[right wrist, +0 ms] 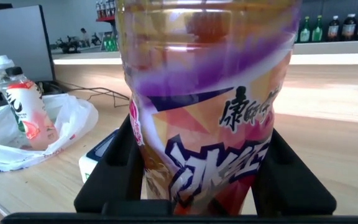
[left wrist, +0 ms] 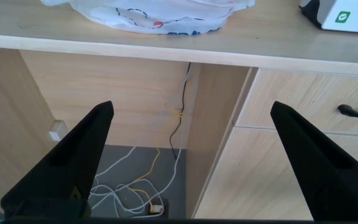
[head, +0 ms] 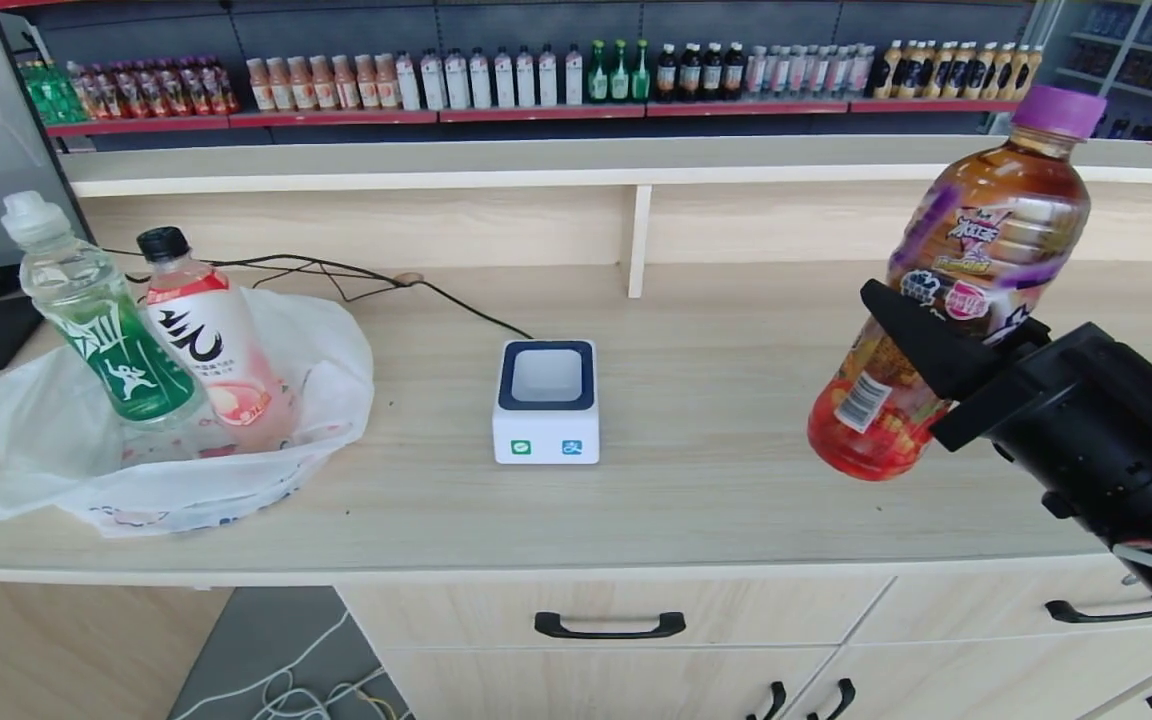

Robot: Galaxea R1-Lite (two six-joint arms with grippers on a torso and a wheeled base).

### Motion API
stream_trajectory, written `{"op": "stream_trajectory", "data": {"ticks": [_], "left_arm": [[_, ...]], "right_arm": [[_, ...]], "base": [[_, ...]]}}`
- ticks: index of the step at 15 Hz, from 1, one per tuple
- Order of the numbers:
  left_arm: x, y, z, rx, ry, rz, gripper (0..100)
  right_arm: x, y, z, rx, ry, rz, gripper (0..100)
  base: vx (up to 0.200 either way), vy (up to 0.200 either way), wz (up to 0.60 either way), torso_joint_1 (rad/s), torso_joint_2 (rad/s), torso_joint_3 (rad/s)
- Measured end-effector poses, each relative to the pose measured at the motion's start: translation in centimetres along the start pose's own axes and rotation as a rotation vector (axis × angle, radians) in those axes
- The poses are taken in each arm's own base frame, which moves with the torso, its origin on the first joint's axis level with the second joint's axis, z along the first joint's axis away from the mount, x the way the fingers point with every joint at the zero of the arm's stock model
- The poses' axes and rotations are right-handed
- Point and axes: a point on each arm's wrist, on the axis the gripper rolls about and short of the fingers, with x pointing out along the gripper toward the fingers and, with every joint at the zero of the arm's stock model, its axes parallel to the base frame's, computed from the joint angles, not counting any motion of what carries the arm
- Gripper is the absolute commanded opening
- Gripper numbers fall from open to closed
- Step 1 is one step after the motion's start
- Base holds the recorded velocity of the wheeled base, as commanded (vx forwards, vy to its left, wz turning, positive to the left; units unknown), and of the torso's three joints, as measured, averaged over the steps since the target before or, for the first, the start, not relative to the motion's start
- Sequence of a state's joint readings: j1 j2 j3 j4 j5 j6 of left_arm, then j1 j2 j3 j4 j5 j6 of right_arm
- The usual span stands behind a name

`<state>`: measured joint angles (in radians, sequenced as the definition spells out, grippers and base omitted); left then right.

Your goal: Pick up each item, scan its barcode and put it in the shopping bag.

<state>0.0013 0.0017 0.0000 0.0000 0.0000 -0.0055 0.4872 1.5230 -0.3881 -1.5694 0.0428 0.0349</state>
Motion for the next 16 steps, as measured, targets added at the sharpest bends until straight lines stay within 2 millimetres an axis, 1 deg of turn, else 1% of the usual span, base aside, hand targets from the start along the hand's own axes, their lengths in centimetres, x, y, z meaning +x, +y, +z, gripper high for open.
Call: {"op": "stream_trajectory", "data": {"ticks": [8,16], "left_arm": [[0.0,0.0,0.0,0.0,0.0,0.0,100],[0.0,0.0,0.0,0.0,0.0,0.0,100]], "right_arm": [[-0.8,0.1,0.0,0.012,0.014,0.007,0],[-1.0,0.0,0.1,0.001,0.012,0.002,0]], "base": [[0.0,0.2,0.0,0.003,0.0,0.003],[0.0,0.0,0.0,0.0,0.0,0.0]]}}
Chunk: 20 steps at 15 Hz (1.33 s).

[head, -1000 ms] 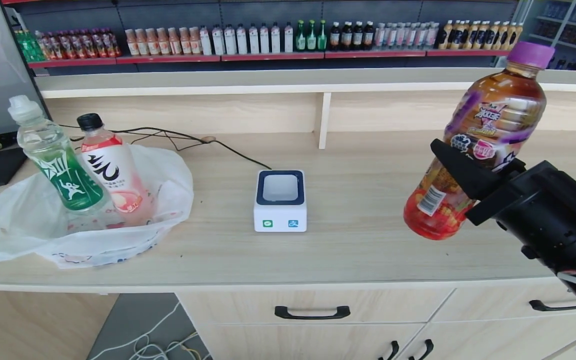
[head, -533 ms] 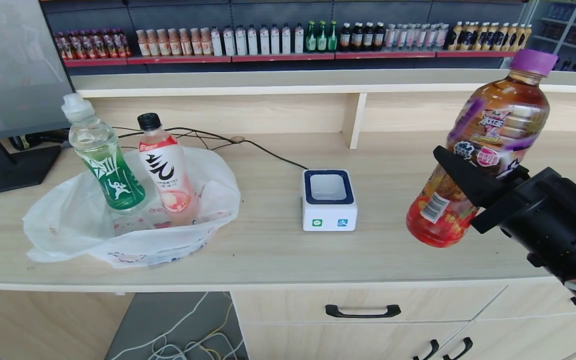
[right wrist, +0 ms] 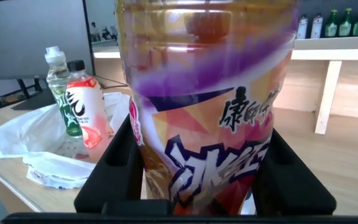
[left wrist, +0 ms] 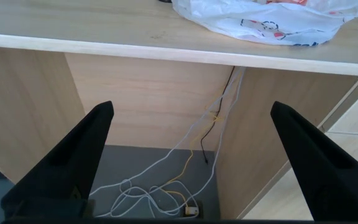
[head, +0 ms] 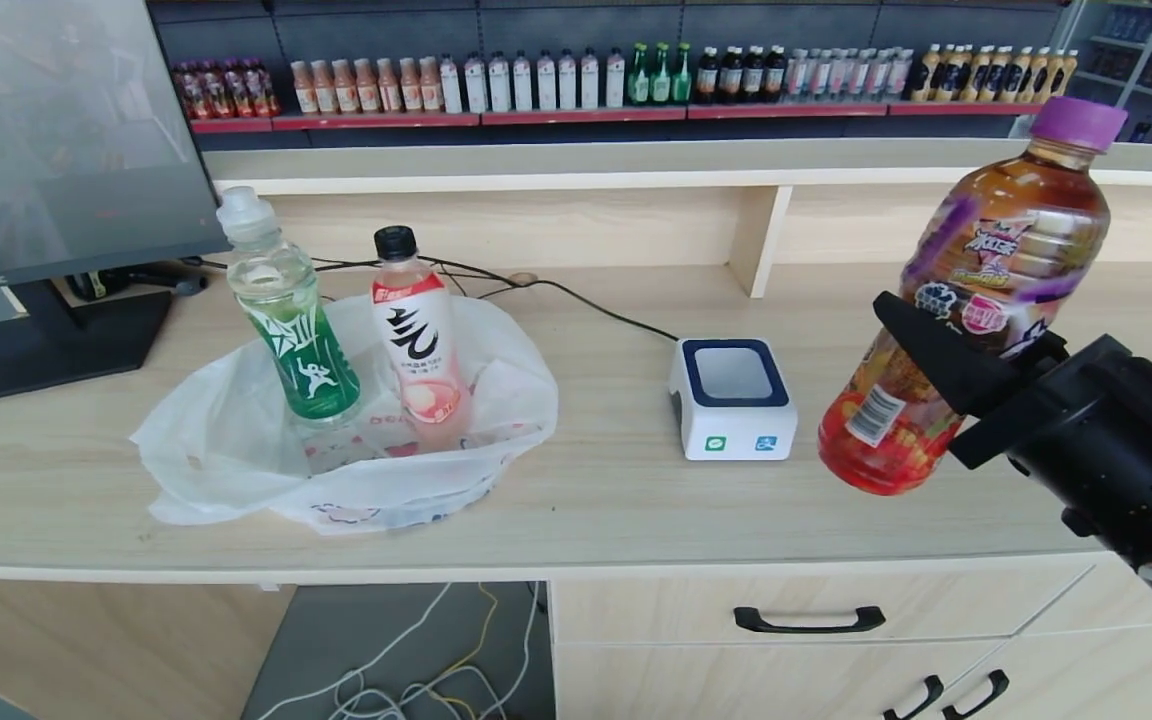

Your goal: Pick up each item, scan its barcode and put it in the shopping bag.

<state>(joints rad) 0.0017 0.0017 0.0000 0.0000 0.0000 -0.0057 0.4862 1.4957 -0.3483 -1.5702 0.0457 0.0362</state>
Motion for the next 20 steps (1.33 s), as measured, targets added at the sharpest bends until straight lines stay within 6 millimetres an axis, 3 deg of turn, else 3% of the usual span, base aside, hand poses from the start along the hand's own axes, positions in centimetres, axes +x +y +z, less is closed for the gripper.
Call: {"op": "stream_trajectory", "data": {"ticks": [9,12,17,20], "left_arm": [[0.0,0.0,0.0,0.0,0.0,-0.001,100],[0.0,0.0,0.0,0.0,0.0,-0.002,100],[0.0,0.0,0.0,0.0,0.0,-0.001,100],[0.0,0.0,0.0,0.001,0.0,-0.001,100]], "right_arm": [[0.8,0.0,0.3,-0.057,-0.025,0.032,0],[2.7,-0.2,1.2,-0.302,-0.11,0.219,0],[7.8,-0.5,1.7,-0.712,-0.292,0.32,0],[10.7,-0.6,0.5,-0.978,-0.415,0.408,0]], "base": [[0.0,0.0,0.0,0.0,0.0,0.0],[0.0,0.0,0.0,0.0,0.0,0.0],[0.0,0.0,0.0,0.0,0.0,0.0],[0.0,0.0,0.0,0.0,0.0,0.0]]}}
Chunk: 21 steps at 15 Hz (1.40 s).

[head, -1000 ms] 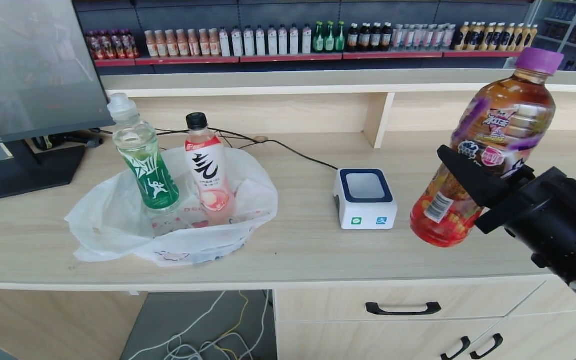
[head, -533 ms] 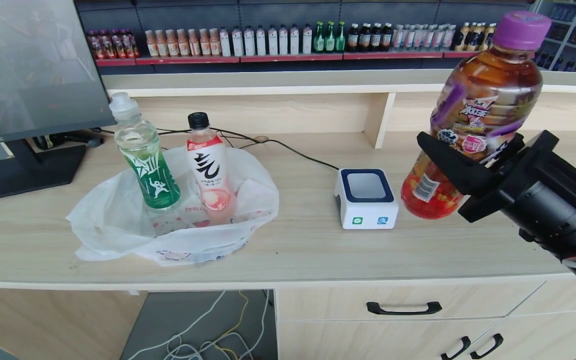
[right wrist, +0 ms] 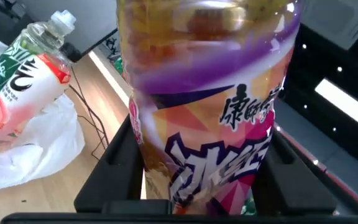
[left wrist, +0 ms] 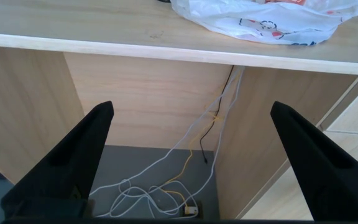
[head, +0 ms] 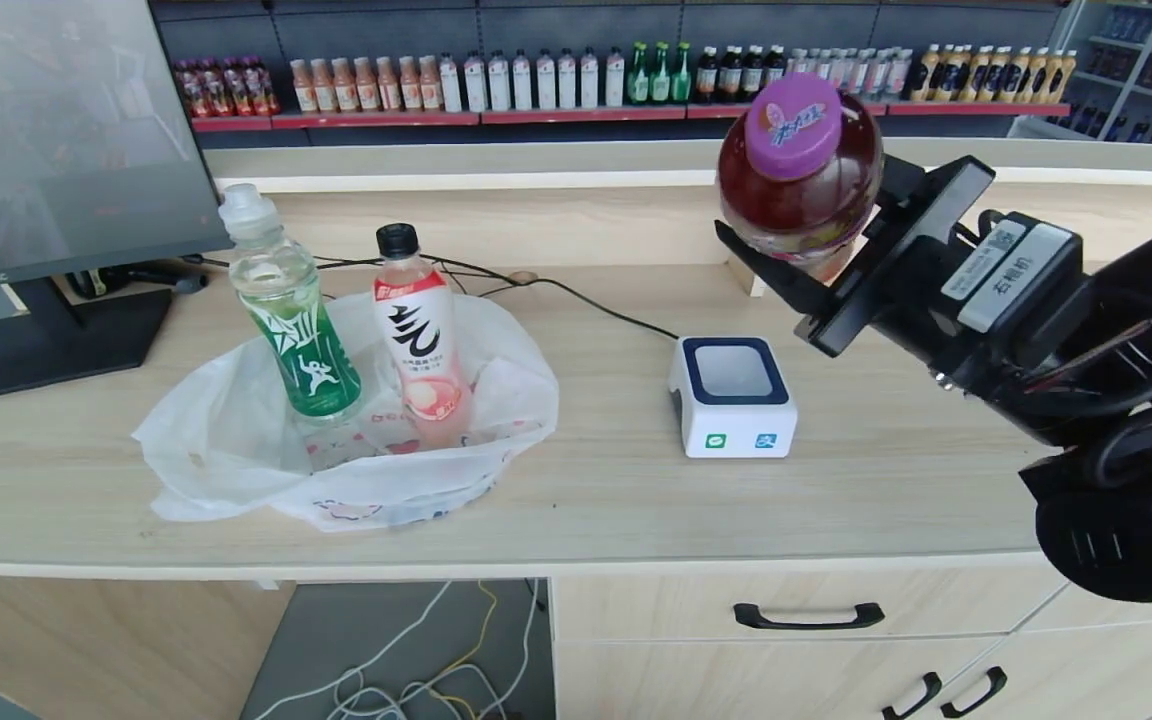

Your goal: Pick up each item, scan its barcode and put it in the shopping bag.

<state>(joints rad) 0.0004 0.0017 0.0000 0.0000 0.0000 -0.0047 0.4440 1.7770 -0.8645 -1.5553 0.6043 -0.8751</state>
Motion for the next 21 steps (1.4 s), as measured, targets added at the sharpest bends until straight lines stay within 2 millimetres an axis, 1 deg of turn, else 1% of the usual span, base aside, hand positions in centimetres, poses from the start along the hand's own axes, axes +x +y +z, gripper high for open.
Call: {"op": "stream_trajectory", "data": {"ticks": [2,4,6,10,11,12,15,21], "left_arm": [[0.0,0.0,0.0,0.0,0.0,0.0,100],[0.0,0.0,0.0,0.0,0.0,0.0,100],[0.0,0.0,0.0,0.0,0.0,0.0,100],[0.0,0.0,0.0,0.0,0.0,0.0,100],[0.0,0.0,0.0,0.0,0.0,0.0,100],[0.0,0.0,0.0,0.001,0.0,0.0,100],[0.0,0.0,0.0,0.001,0.0,0.0,100],[0.0,0.0,0.0,0.002,-0.001,0.0,100]], "right_arm": [[1.0,0.8,-1.5,-0.1,-0.058,0.041,0],[1.2,1.9,-2.9,-0.13,-0.081,0.082,0],[0.8,2.8,-4.4,-0.168,-0.088,0.124,0],[-0.3,5.6,-6.9,-0.189,-0.101,0.223,0],[-0.7,6.0,-7.4,-0.195,-0.098,0.238,0],[-0.9,6.3,-7.8,-0.192,-0.096,0.249,0],[-1.6,6.4,-8.6,-0.188,-0.079,0.265,0],[-2.2,6.7,-8.9,-0.182,-0.067,0.278,0]], "base": [[0.0,0.0,0.0,0.0,0.0,0.0],[0.0,0.0,0.0,0.0,0.0,0.0],[0.0,0.0,0.0,0.0,0.0,0.0],[0.0,0.0,0.0,0.0,0.0,0.0],[0.0,0.0,0.0,0.0,0.0,0.0],[0.0,0.0,0.0,0.0,0.0,0.0],[0.0,0.0,0.0,0.0,0.0,0.0],[0.0,0.0,0.0,0.0,0.0,0.0]]}}
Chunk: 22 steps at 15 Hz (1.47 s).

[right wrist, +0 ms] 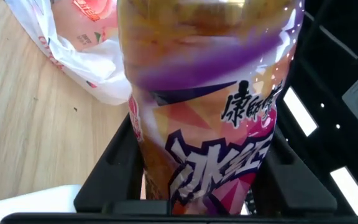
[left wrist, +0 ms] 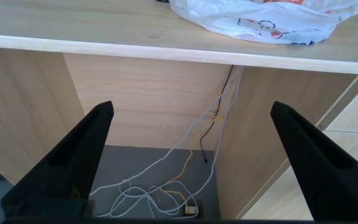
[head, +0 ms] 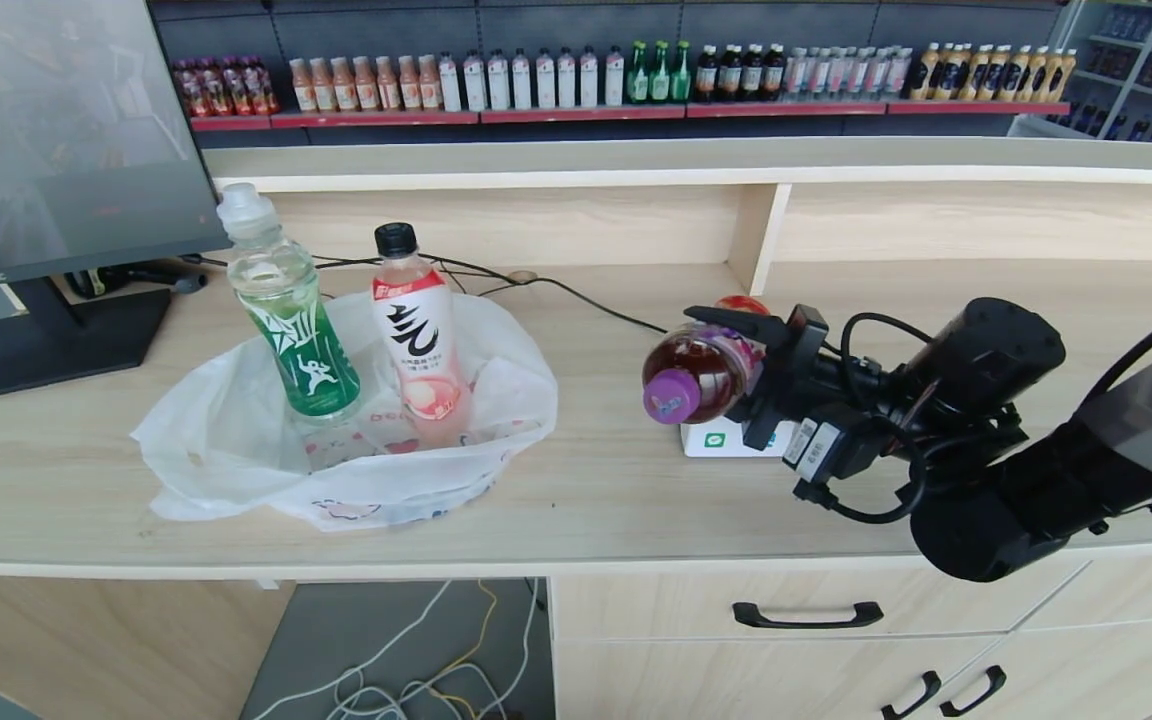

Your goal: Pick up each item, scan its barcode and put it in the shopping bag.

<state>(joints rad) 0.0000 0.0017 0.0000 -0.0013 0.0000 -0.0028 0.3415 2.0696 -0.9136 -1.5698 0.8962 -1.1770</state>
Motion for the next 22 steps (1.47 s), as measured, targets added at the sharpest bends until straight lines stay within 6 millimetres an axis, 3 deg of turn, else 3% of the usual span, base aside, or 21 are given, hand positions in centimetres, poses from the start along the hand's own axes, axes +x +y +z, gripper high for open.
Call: {"op": "stream_trajectory", "data": {"ticks": [22], "left_arm": [[0.0,0.0,0.0,0.009,0.001,-0.002,100]], "right_arm": [[-1.2,0.7,-0.2,0.027,0.034,0.024,0]], "base": [[0.0,0.0,0.0,0.0,0.0,0.0]]}}
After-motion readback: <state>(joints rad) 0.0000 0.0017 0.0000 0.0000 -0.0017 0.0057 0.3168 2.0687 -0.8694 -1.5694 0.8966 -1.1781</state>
